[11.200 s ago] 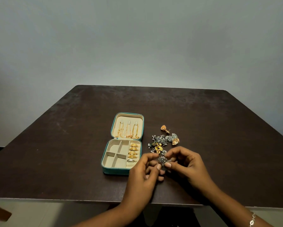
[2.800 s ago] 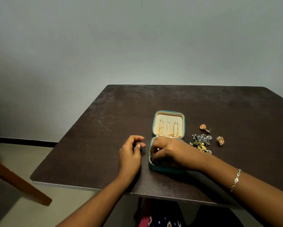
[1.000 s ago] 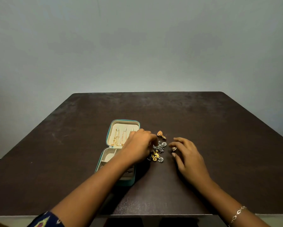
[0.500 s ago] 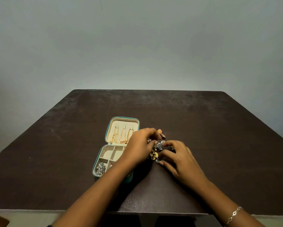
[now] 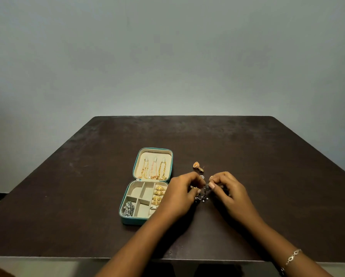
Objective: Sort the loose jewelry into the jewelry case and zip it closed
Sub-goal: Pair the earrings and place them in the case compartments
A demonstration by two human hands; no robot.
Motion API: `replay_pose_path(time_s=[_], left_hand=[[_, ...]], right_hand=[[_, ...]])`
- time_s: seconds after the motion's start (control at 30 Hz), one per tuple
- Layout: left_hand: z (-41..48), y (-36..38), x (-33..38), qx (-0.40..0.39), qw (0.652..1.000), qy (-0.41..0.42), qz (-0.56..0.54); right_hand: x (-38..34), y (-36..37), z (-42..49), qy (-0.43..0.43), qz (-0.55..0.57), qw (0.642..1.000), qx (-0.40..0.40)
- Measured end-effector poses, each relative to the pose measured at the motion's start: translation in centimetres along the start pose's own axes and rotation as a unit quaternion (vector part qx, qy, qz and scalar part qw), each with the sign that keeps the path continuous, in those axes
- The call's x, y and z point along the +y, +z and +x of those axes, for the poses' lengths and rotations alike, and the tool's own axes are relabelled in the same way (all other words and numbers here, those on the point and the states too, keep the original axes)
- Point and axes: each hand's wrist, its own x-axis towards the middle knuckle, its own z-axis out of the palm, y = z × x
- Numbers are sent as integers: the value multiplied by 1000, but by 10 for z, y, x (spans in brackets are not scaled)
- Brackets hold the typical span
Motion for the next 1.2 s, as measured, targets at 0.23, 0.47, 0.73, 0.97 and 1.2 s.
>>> replay_pose_path(time_s=[0.23, 0.47, 0.73, 0.97, 1.2], left_hand=[[1, 1, 7, 32, 997, 3, -77], [4, -12, 12, 63, 977, -7, -204], [-4, -54, 9, 74, 966, 7, -249], [-15, -77, -4, 85, 941, -42, -324], [-13, -94, -6, 93, 925, -98, -355]], right_hand=[[-15, -6, 4, -49, -20, 998, 20], [-35, -10, 11, -49, 47, 997, 43], [-12, -17, 0, 39, -14, 997, 71], [-1, -9, -4, 26, -123, 991, 52], [-3, 11, 11, 51, -150, 987, -5]])
